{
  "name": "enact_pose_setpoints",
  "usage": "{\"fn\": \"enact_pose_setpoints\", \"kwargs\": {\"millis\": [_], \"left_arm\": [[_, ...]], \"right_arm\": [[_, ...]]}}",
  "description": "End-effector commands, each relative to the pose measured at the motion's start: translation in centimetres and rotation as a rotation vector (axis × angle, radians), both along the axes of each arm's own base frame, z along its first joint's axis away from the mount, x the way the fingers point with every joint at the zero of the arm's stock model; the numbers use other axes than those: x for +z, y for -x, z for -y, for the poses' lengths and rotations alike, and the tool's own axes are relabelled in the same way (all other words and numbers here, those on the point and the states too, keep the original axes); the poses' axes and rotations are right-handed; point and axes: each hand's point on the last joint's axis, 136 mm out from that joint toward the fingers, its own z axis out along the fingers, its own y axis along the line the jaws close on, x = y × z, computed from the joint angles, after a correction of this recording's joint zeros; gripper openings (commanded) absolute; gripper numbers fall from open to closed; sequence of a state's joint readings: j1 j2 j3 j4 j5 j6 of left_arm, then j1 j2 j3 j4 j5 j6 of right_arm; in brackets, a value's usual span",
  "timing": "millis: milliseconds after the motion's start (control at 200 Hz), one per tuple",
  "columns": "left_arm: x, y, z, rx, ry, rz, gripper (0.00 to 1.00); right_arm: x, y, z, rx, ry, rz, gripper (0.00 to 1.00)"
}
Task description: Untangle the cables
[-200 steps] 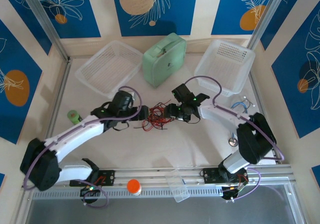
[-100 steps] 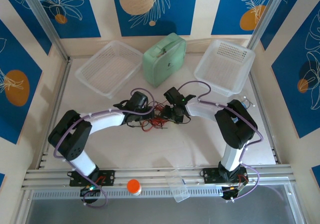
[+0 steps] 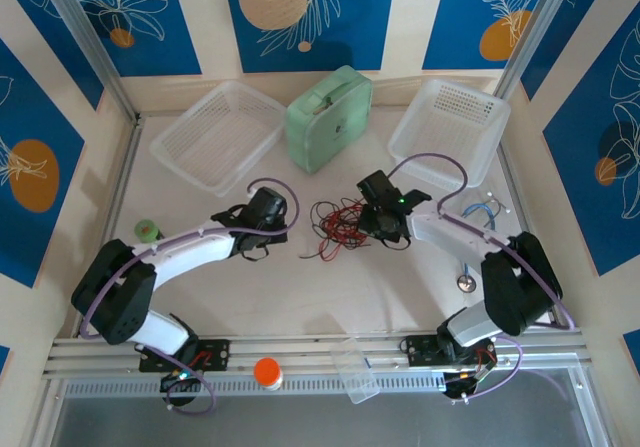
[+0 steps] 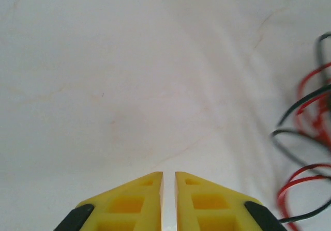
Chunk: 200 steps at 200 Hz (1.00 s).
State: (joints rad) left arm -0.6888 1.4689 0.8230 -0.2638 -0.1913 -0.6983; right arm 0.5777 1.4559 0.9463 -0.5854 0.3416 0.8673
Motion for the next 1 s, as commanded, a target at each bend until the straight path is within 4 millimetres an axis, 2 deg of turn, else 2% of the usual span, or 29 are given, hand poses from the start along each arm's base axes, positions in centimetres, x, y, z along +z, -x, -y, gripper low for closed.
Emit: {"fn": "enact_pose_setpoints", "kwargs": {"millis": [0, 65, 190, 275, 380, 465, 525, 615, 725, 850, 995], "left_arm": [[-1.1, 0.9, 0.0, -0.027, 0.003, -0.028, 0.17], [-0.5, 0.9, 1.3, -0.067, 0.059, -0.014, 0.26], [2.6, 1.2, 4.3, -0.184, 0.175, 0.018, 0.47], [4.5, 2.0, 6.1, -0.258, 0.213, 0.006, 0.54], [5.6, 3.4, 8.0, -0.328, 0.234, -0.038, 0.61], [5.0, 4.4, 9.7, -0.354, 0.258, -0.105, 0.63], [4.3, 4.7, 10.8, -0.359, 0.272, -0.13, 0.64], [2.8, 4.5, 12.1, -0.334, 0.273, -0.149, 0.68], [0.7, 3.6, 12.4, -0.275, 0.229, -0.176, 0.7], [-0.9, 2.8, 12.5, -0.239, 0.172, -0.197, 0.69], [-2.4, 2.2, 12.1, -0.213, 0.12, -0.192, 0.58]], "right_arm": [[-0.6, 1.8, 0.4, 0.062, 0.001, -0.05, 0.0], [-0.8, 2.2, -0.6, 0.081, -0.053, -0.074, 0.04], [-1.4, 3.2, -2.3, 0.098, -0.141, -0.147, 0.27], [-1.3, 3.7, -2.5, 0.097, -0.159, -0.165, 0.45], [0.1, 3.8, -2.0, 0.093, -0.146, -0.135, 0.57], [1.4, 3.5, -1.4, 0.095, -0.117, -0.106, 0.64], [2.0, 3.3, -1.2, 0.099, -0.098, -0.094, 0.65], [1.8, 2.9, -1.1, 0.103, -0.077, -0.097, 0.65], [0.4, 2.2, -1.5, 0.097, -0.068, -0.123, 0.65], [-2.3, 1.8, -1.7, 0.067, -0.042, -0.179, 0.67], [-5.2, 2.1, -1.3, 0.037, -0.017, -0.225, 0.71]]}}
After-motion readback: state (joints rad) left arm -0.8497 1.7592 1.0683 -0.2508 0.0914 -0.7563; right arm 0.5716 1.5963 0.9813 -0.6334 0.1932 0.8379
